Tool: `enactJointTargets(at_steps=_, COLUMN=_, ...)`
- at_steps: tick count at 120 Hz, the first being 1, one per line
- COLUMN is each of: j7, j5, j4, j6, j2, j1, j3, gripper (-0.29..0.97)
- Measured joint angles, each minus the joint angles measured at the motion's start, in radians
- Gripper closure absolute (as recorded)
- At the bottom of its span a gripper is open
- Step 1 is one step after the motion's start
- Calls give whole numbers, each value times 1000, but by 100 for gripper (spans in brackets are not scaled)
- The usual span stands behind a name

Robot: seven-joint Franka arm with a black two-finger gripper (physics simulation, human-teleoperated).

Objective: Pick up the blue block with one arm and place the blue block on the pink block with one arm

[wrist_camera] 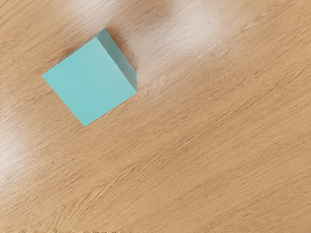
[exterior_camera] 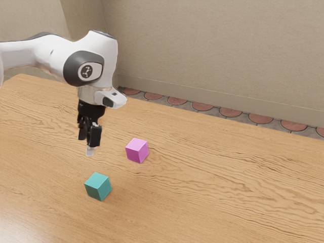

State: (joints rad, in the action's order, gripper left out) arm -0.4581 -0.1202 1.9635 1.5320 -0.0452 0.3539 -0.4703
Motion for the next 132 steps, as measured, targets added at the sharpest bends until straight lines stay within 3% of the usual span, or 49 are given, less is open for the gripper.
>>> enactJointTargets(at_steps=33, j7=115, j5=5, j4=207, j6=90, j2=-87, j1=158, j3=-3, gripper=0)
enactJointTargets(at_steps=54, j7=172, j5=6, j4=271, j6=166, j2=-92, j1=204, j3=-4, gripper=0)
enactJointTargets(at_steps=97, j7=249, j5=7, j4=331, j6=294, j2=-67, j1=234, j3=-5, gripper=0)
enactJointTargets(at_steps=132, j7=299, j5=-2, j4=273, j6=374, j2=80, j1=202, j3=-36, gripper=0)
